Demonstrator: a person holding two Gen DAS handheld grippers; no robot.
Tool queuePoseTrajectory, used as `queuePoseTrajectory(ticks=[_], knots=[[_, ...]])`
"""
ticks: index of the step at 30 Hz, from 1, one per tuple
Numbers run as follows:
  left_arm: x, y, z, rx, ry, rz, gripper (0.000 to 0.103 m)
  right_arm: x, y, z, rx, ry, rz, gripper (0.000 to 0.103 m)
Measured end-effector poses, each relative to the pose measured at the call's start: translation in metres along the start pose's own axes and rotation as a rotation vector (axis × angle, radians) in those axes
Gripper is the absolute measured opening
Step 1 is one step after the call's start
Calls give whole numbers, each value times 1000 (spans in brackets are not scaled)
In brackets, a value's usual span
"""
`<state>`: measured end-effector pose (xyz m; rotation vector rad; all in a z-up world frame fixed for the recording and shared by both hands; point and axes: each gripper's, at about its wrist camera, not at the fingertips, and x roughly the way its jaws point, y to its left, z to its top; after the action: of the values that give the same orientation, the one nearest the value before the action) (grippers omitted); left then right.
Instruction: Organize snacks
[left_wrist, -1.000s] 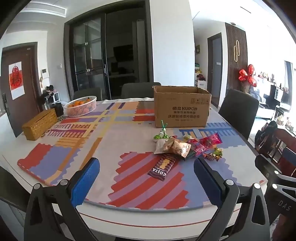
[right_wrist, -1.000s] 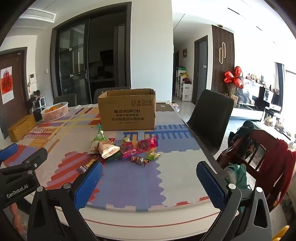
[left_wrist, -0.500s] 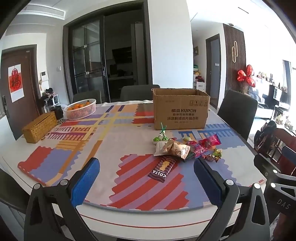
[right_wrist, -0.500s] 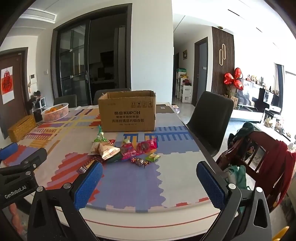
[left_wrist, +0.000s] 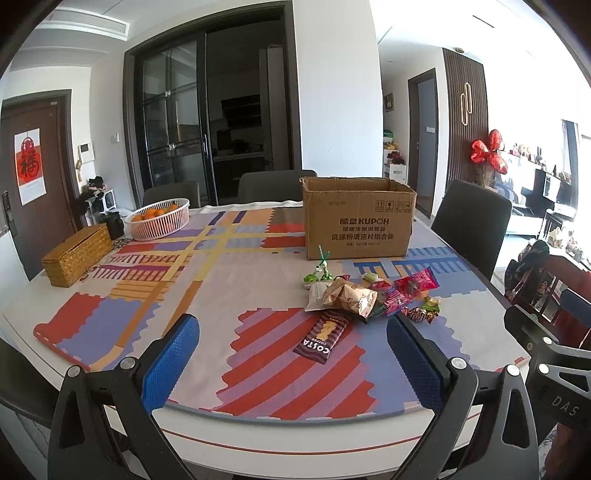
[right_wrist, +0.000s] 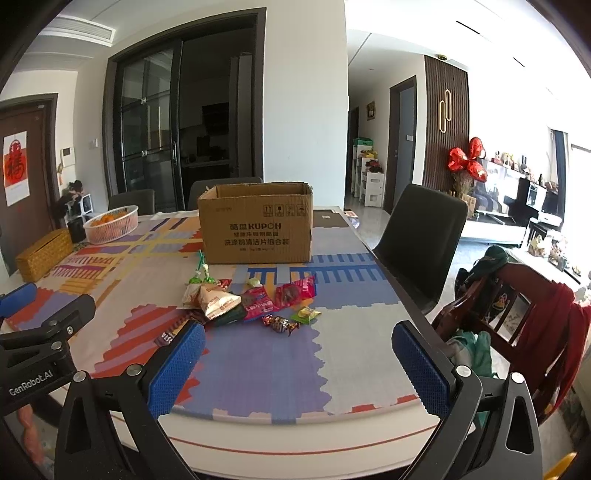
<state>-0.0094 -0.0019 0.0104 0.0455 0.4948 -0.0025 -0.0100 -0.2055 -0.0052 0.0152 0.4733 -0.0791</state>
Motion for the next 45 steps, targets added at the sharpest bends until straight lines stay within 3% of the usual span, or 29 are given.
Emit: queuePoseTrajectory(ticks=[45], knots=[[-3,1,6,-1,-21,-9,103,-6,5,5,-11,-16,1,102]])
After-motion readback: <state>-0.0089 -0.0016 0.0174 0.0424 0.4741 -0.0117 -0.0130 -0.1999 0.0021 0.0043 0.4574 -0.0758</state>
